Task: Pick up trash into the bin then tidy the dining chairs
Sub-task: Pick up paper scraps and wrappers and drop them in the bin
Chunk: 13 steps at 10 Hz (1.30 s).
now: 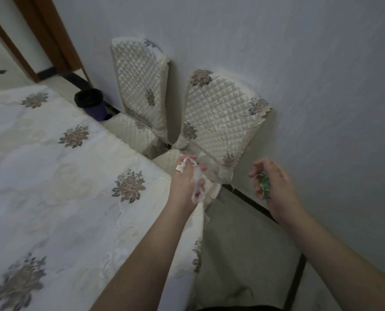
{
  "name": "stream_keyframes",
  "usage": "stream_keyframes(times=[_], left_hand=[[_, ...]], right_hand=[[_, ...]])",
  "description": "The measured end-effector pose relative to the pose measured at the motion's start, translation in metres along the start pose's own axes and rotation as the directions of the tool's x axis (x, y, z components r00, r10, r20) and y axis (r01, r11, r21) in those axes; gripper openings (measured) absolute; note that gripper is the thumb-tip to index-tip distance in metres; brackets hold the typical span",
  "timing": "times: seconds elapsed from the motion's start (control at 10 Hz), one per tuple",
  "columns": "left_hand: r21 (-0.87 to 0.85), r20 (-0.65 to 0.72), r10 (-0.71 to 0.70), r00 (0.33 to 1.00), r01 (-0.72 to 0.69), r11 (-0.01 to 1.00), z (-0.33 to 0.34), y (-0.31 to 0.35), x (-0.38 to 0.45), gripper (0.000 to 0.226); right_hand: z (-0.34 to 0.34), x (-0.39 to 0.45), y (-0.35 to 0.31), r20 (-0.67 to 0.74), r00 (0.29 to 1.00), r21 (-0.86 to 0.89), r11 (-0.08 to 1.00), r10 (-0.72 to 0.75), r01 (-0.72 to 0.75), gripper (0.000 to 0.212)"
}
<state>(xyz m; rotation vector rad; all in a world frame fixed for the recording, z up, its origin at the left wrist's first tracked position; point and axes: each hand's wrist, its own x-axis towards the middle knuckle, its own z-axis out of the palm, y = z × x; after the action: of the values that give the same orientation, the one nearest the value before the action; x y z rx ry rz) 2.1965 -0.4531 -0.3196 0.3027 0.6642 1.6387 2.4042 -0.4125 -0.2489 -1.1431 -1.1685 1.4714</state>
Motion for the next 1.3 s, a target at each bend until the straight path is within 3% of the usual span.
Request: stream_keyframes(times=[0.1, 0.3, 0.5, 0.7, 0.8, 1.0, 1.1, 1.2, 1.3], left_hand=[[0.472, -0.332, 0.12, 0.935, 0.055, 0.88, 0.026, -0.006, -0.008, 0.026], [0.155, -0.28, -0.005, 0.96, 0.051, 0.987, 0.031, 0.009, -0.012, 0.025], [0.351, -0.297, 0.149, 0.943, -0.037, 0.936, 0.05, 0.012, -0.03, 0.049], [0.27, -0.368, 0.302, 0.879, -0.21, 0.94, 0.063, 0.009, -0.065, 0.042], [0.233, -0.452, 0.37, 0.811, -0.293, 0.927, 0.062, 0.008, -0.093, 0.042], [0.274, -0.626, 0.459, 0.631, -0.374, 0.886, 0.057, 0.012, -0.171, 0.04], [0.282, -0.742, 0.486, 0.462, -0.442, 0.851, 0.045, 0.017, -0.213, 0.04], [0.237, -0.789, 0.488, 0.372, -0.549, 0.802, 0.027, 0.021, -0.257, 0.036], [0.223, -0.785, 0.521, 0.335, -0.632, 0.742, 0.014, 0.02, -0.306, 0.025]], right_hand=[[0.004, 0.011, 0.004, 0.047, 0.999, -0.006, 1.0, 0.009, -0.009, 0.024], [0.01, 0.034, 0.012, 0.17, 0.982, 0.061, 0.994, 0.084, -0.096, 0.026], [-0.001, 0.065, 0.008, 0.309, 0.945, 0.141, 0.978, 0.103, -0.153, 0.025], [0.011, 0.074, 0.013, 0.468, 0.868, 0.119, 0.962, 0.165, -0.246, 0.025], [0.029, 0.063, 0.016, 0.547, 0.813, 0.093, 0.95, 0.201, -0.297, 0.025], [0.073, 0.02, 0.027, 0.735, 0.627, -0.01, 0.929, 0.258, -0.37, 0.023], [0.099, -0.01, 0.028, 0.799, 0.537, -0.052, 0.92, 0.272, -0.388, 0.024], [0.124, -0.046, 0.029, 0.845, 0.459, -0.103, 0.925, 0.276, -0.365, 0.025], [0.149, -0.086, 0.03, 0.888, 0.38, -0.127, 0.932, 0.259, -0.339, 0.026]])
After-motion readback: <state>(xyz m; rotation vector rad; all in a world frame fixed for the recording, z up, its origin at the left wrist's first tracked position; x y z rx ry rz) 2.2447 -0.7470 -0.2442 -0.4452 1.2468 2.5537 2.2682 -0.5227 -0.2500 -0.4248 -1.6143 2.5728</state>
